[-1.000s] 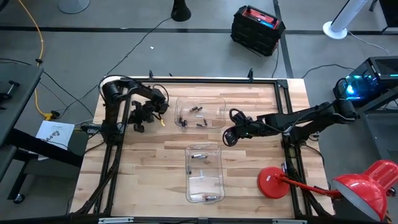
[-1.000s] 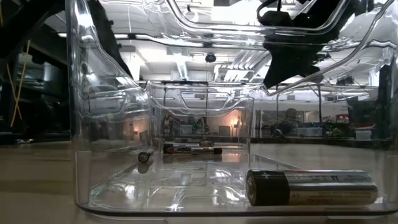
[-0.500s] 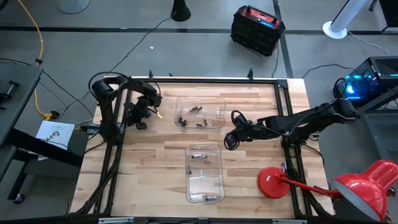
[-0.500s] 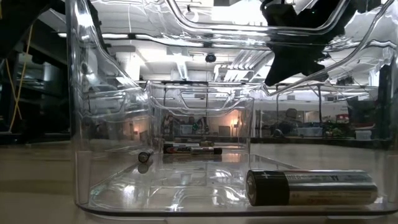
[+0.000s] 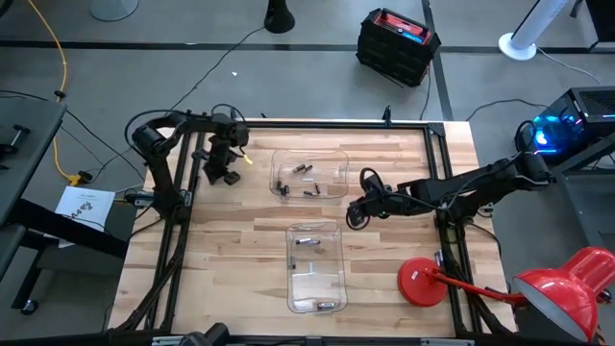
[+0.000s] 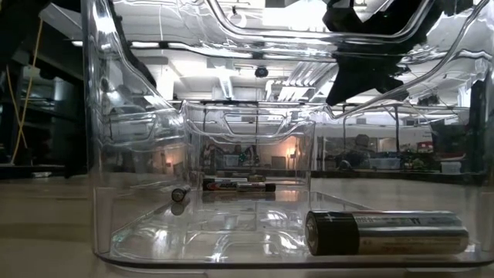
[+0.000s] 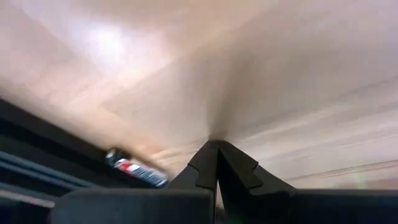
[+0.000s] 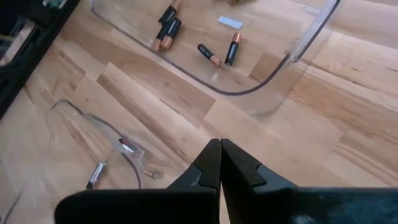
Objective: Sort batteries
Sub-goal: Put the silver battery into the bottom transparent bin
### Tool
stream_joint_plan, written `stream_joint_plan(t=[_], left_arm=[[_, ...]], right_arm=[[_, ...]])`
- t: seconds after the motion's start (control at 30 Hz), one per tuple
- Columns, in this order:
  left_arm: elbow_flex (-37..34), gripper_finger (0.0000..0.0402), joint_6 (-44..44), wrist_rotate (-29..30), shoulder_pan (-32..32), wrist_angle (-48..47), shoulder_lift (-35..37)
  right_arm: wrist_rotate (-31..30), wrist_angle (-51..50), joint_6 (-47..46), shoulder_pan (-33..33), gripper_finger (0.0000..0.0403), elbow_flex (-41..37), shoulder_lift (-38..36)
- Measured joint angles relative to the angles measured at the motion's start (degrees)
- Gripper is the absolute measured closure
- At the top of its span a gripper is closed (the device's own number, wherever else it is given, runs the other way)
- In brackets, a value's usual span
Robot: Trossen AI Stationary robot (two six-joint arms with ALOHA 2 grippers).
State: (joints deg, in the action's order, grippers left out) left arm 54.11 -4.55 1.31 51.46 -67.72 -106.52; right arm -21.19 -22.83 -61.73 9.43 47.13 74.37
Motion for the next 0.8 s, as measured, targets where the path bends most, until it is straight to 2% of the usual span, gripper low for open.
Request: stream_joint_plan(t=[0.07,0.13,0.27,0.37,0.47,0.53,0.7,0.77,0.8], left_arm=[[-0.19,0.0401,-1.00,-1.66,0.01,1.17,1.51],[-1.21,0.0401,-1.68,-0.42,-0.24,1.71,3.54],[-4.32,0.0401,-5.43,10.90,-0.67,-5.85,4.52],[-9.17,0.0401,-7.81,14.51,0.20,-8.52,4.71],[-14.51,0.0401,-13.72,12.07,1.52,-3.40,6.67],[-14.92,0.0401,-15.68,10.05,1.88,-2.67,7.39],[-10.71,0.0401,-21.23,8.95,1.16,-2.84,9.71],[-7.95,0.0401,-21.43,5.75,0.98,1.85,11.52],[-6.37,0.0402,-21.48,6.26,1.13,2.83,12.36]], right_arm=[[-0.47,0.02,-0.96,0.00,0.0403,0.00,0.00],[-0.47,0.04,-1.45,-0.02,0.0403,0.00,0.00],[-0.46,0.04,-1.45,0.00,0.0403,0.00,0.00],[-1.42,0.07,-1.45,0.00,0.0403,0.00,0.00],[-2.42,0.11,-1.47,-0.01,0.0403,0.00,0.00],[-2.47,0.15,-1.42,0.00,0.0403,0.00,0.00],[-3.44,0.09,-0.99,-0.26,0.0403,0.00,-0.02],[-3.89,0.00,-0.92,-0.45,0.0403,0.00,-0.02],[-4.24,0.02,-0.90,-0.67,0.0403,0.00,-0.02]])
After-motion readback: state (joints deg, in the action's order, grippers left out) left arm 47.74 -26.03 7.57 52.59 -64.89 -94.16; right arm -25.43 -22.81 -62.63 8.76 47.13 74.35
